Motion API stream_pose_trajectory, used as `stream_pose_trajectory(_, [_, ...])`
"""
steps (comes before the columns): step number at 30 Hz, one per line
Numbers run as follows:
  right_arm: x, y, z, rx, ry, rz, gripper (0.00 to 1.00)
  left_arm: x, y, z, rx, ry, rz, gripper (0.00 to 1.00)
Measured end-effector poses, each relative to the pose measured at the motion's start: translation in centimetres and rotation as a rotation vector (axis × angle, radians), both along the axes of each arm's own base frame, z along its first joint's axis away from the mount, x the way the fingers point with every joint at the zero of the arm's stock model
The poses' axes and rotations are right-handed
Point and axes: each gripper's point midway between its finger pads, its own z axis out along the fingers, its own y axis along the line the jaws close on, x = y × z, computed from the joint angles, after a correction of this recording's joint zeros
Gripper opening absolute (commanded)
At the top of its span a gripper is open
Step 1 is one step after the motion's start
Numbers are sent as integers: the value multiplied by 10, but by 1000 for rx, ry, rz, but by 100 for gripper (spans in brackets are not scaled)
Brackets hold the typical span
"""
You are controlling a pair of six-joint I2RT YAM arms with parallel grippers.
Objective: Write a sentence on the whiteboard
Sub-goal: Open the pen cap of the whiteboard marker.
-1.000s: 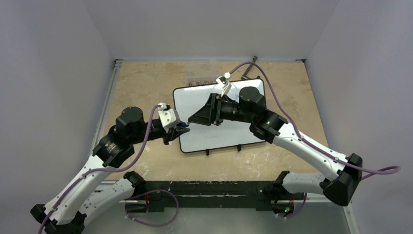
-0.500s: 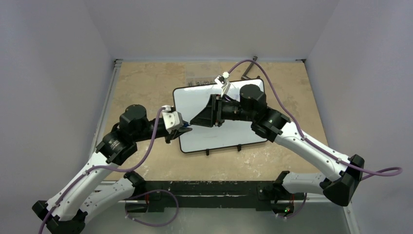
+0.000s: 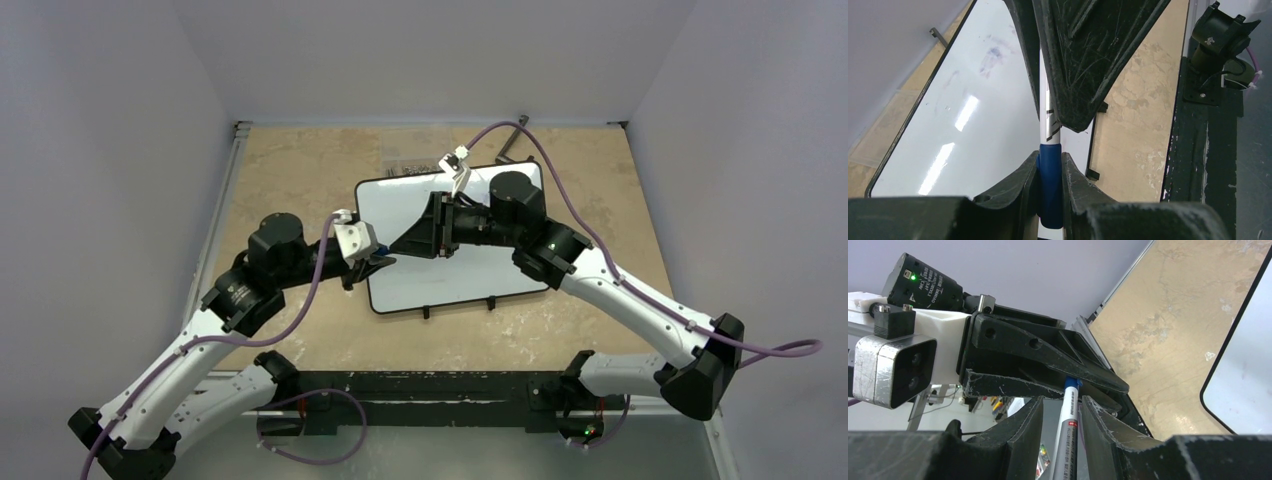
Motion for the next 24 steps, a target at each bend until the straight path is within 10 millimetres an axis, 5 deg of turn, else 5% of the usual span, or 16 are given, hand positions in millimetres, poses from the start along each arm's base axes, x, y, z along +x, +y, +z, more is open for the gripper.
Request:
stream_pose_trajectory(17, [8, 5, -8, -11, 10, -12, 23, 1, 1, -11, -4, 47, 27, 0])
stream_pose_trajectory(24, [12, 6, -13, -23, 14, -25, 0, 1, 2, -12, -3, 49, 33, 0])
